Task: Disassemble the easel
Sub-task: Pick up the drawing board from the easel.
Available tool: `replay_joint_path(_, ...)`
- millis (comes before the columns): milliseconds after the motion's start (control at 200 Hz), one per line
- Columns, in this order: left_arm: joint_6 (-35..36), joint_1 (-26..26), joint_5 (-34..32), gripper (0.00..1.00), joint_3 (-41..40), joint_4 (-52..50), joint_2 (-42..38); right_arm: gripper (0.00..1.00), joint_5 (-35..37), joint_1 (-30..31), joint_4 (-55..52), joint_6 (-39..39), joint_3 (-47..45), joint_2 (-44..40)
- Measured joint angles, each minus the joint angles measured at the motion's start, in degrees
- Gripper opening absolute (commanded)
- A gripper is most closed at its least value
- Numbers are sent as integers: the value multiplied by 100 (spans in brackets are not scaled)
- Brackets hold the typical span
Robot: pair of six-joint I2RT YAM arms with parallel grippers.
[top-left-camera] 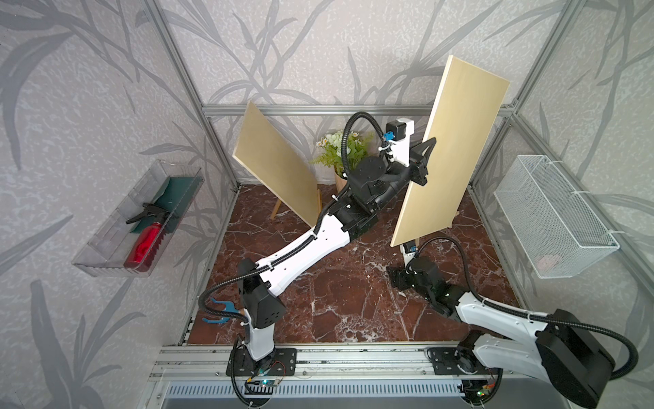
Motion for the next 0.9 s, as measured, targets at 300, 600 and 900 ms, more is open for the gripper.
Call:
replay_joint_path(300, 15, 46, -170, 0, -1064, -61, -975, 79, -546, 7, 39, -9, -50, -501)
replay_joint_path(600, 50, 184, -588, 0, -2146, -273, -2332, 81, -2116, 4, 372, 321, -127, -1084)
replay_joint_path(900, 96, 247, -1163, 0, -2841, -306, -3392, 82, -3606, 227, 979, 1484, -118, -1200)
